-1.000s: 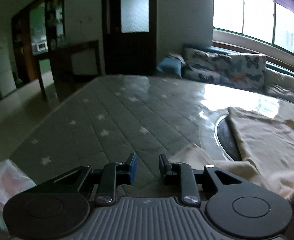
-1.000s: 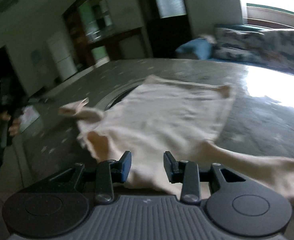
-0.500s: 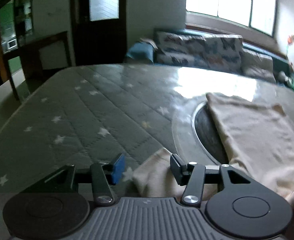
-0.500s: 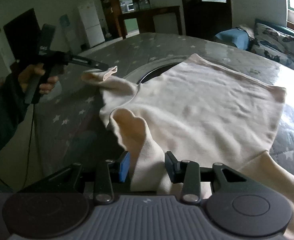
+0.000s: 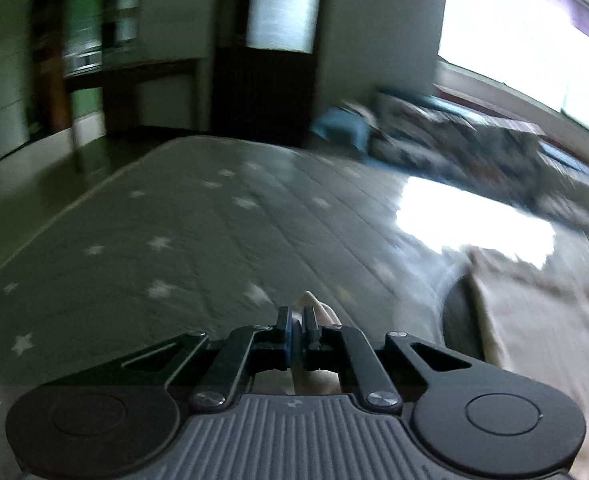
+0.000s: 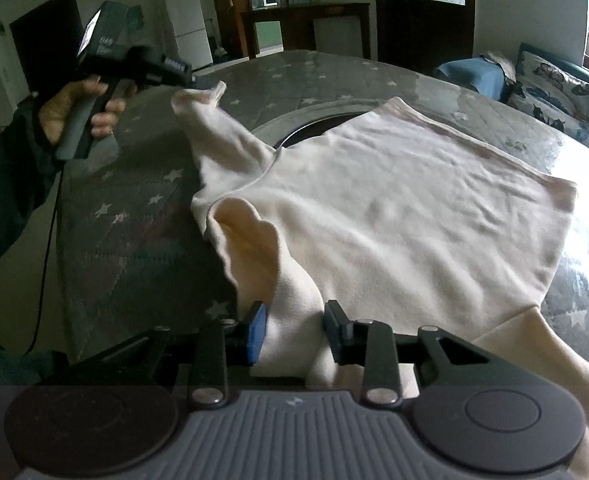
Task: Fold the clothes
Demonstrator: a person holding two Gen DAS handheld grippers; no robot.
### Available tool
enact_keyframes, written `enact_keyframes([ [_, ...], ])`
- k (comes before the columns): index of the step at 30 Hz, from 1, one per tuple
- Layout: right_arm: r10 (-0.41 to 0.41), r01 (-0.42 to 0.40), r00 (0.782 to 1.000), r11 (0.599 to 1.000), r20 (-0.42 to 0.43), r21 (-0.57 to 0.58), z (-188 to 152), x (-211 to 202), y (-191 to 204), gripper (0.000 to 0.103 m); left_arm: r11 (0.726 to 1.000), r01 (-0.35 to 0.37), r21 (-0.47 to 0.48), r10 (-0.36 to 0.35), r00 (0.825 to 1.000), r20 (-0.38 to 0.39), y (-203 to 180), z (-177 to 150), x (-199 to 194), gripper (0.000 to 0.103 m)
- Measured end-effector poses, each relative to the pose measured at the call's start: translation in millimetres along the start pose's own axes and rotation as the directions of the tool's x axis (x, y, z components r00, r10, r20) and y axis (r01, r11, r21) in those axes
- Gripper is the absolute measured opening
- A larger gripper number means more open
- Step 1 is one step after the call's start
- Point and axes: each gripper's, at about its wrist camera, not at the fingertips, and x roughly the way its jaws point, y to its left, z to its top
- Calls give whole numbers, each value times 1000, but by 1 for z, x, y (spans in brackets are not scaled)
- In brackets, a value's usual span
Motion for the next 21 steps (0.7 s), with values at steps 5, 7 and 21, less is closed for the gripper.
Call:
enact_keyframes([
  [5,-4,4,1000,1000,-8,-9,1,1,0,31,979,67,-194,-60,997,42,26,10,14,21],
  [7,-1,1,1000,1000,-9,-10,1,1,0,32,981,45,-186,-44,999,12,31,10,16,27],
  [21,-30,29,999,997,-21,-65,1,4,3,27,993,-90,81,96,992,-80,7,-28,25,23],
])
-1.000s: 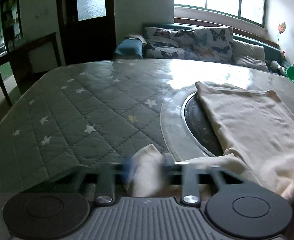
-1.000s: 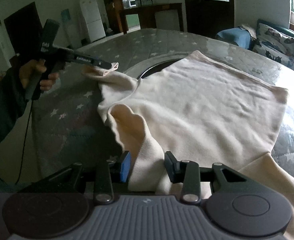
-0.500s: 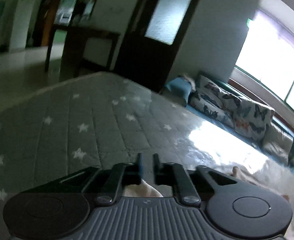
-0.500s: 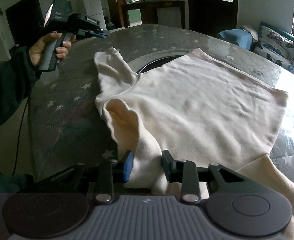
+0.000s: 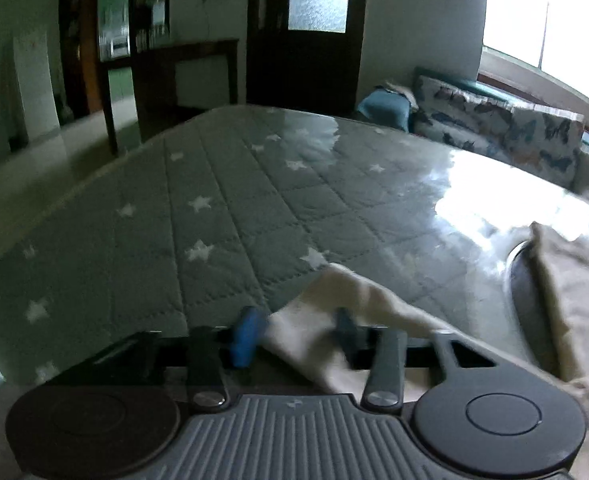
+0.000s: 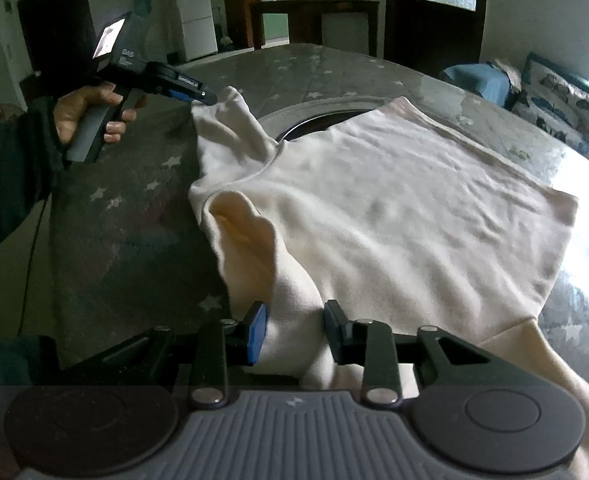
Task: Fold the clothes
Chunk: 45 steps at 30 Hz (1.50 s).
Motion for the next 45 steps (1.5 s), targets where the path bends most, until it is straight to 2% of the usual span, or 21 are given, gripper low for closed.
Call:
enact_keyframes([
  [1,-4,4,1000,1000,0,-3,0,0,0,21,1000,-4,17,4,1000,5,-3,-1,0,13],
  [2,-1,1,1000,1000,-3,-1,-1,-1,-1,16,1000,-11,23,11,1000,3,-5,-1,0,10],
  [4,11,-11,1000,1000,-13,-7,-1,-4,-2,13,999,-35,27,35,999,-11,-8,-2,-4,9],
  [8,34,-40,998,995,-57,-96,-7,-12,1,13,997,-74,36,74,997,-20,-4,-8,-13,9],
  [11,70,-76,995,994,-67,-82,-6,-16,-4,19,997,-68,47,69,997,-22,1,-12,-16,9],
  [19,168,-168,984,986,60,-5,22,-22,-15,20,996,-69,55,69,998,-4,0,-8,-20,9],
  [22,171,-173,982,985,83,11,32,-11,-18,21,996,-75,48,75,997,8,1,-5,-20,9],
  [25,221,-222,974,974,53,32,35,7,-19,21,996,-77,46,77,997,2,3,-4,-18,10],
  [28,258,-258,966,966,-10,14,28,17,-11,21,996,-77,45,78,997,-14,6,-5,-16,14],
  [29,261,-261,965,965,-24,4,24,18,-8,21,996,-76,40,77,997,-20,9,-6,-16,18],
  [31,271,-271,962,962,-23,3,20,15,-6,21,995,-93,30,93,995,-20,12,-6,-17,24],
  [35,271,-271,963,963,-11,14,15,1,-9,21,992,-126,5,126,992,6,19,-1,-26,25],
  [37,254,-255,967,967,15,27,14,-8,-13,21,993,-114,-5,114,993,23,20,3,-34,25],
  [40,205,-207,978,977,39,51,13,-19,-23,21,997,-54,56,50,997,66,2,5,-50,25],
  [43,152,-154,988,985,37,80,11,-20,-33,21,989,69,131,-78,995,67,-27,5,-63,25],
  [45,129,-131,991,988,31,88,8,-19,-36,21,971,153,182,-166,984,58,-51,3,-71,25],
])
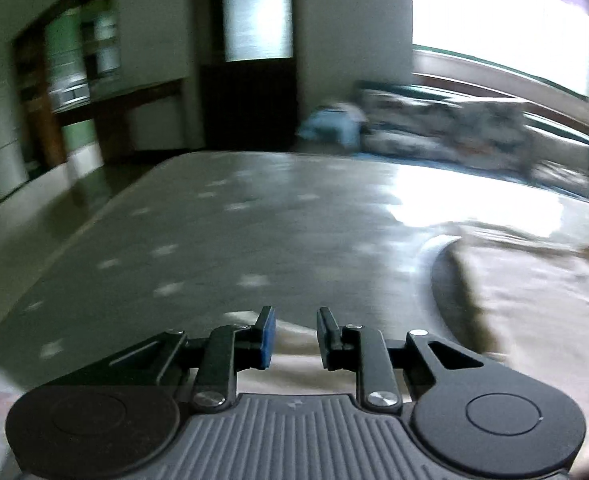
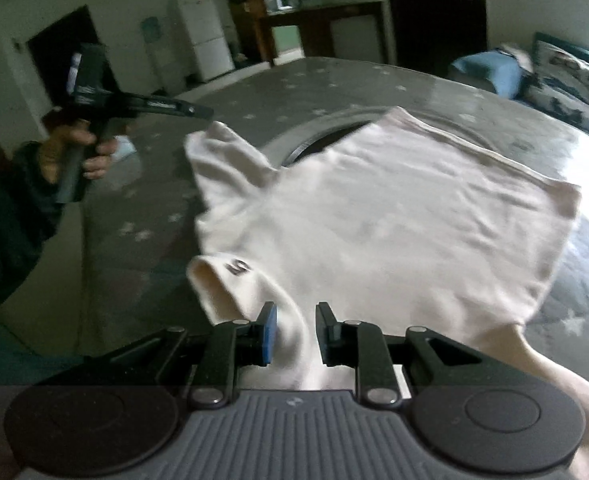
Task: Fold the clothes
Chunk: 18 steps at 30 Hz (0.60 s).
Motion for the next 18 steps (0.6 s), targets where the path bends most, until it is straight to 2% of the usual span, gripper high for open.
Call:
enact_keyframes([
  [2,-15,15,1000,1000,-5,-2,-4,1,0,21,994,96,46,-95,995,-13,-24,-1,-2,25],
  [4,-24,24,1000,1000,-8,-12,-8,1,2,21,975,194,107,-190,981,-41,-51,-6,-4,25],
  [9,-38,38,999,999,-16,-34,-19,1,8,21,887,382,258,-362,924,-124,-114,-32,-7,25],
  [12,-36,36,999,999,-16,-26,-25,-1,9,21,835,456,307,-425,890,-165,-136,-46,-9,25],
  [14,-37,37,999,999,-11,-18,-29,-3,9,21,807,485,338,-447,875,-187,-147,-56,-10,25],
  [16,-38,38,999,999,-1,-2,-32,-6,8,21,788,499,361,-455,867,-204,-155,-64,-12,25],
  [18,-40,39,999,999,12,19,-35,-10,6,21,782,493,382,-453,870,-194,-158,-70,-17,25],
])
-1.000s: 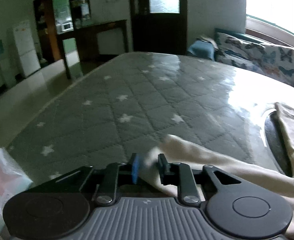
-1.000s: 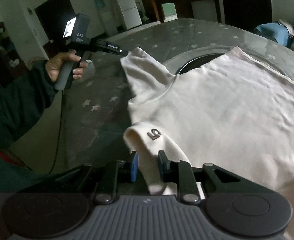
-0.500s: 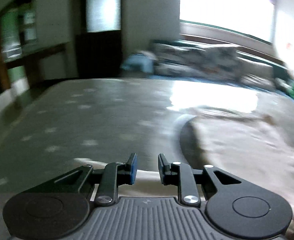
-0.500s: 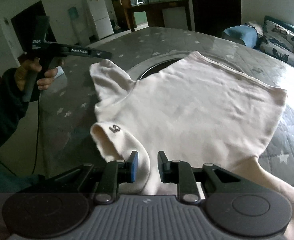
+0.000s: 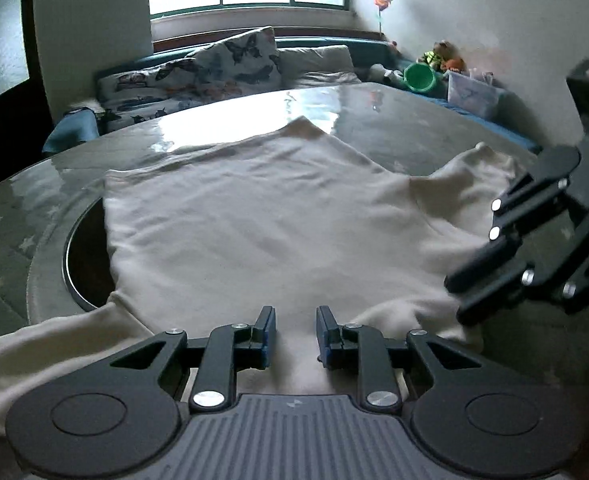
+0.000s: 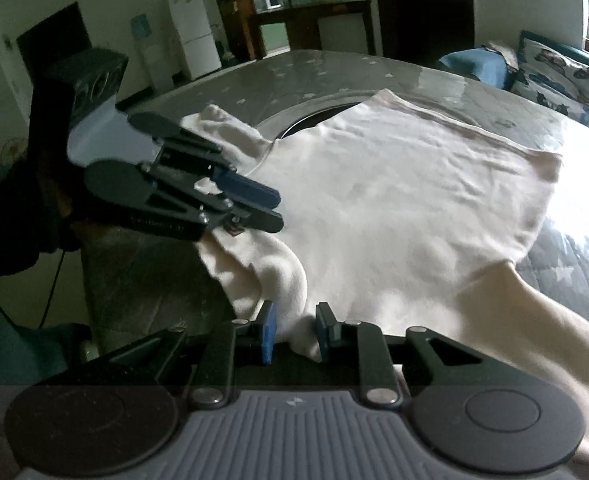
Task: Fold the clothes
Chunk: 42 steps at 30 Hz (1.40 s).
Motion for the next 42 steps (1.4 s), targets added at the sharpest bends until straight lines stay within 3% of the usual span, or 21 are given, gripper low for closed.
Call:
enact_keyframes([
  [3,-16,14,999,999,40,52,-4,-12,-8,21,1000,6,22,-7,1000,10,-2,-2,-4,25],
  [8,-116,99,987,984,111,147,-8,-32,-31,21,998,7,65,-9,1000,28,-5,-5,-8,25],
  [15,-323,283,939,920,118,270,-24,-42,-83,21,992,41,121,-44,999,25,-8,-10,-14,25],
  [19,-441,383,892,856,103,348,-37,-50,-115,22,988,53,142,-56,998,17,-7,-8,-13,25],
  [23,-565,491,823,761,60,424,-55,-62,-146,22,986,68,150,-69,998,5,-5,-6,-14,25],
  [28,-660,537,750,644,40,544,-80,-87,-173,23,983,88,159,-92,996,14,-3,4,-19,25],
  [29,-672,541,740,625,35,562,-85,-92,-176,25,982,87,165,-92,996,23,-4,6,-20,25],
  [30,-679,541,733,610,31,579,-90,-96,-177,35,981,85,172,-92,995,33,-5,9,-21,25],
  [31,-684,540,729,598,25,592,-94,-100,-177,41,981,87,175,-96,995,41,-6,11,-21,25],
  [33,-691,536,722,574,15,619,-103,-106,-177,41,980,97,175,-108,993,57,-8,17,-20,25],
  [38,-674,489,739,543,7,683,-122,-114,-169,43,973,141,182,-158,984,83,-23,28,-7,25],
  [42,-684,480,730,515,3,710,-129,-121,-160,45,958,197,207,-217,973,82,-38,37,7,25],
])
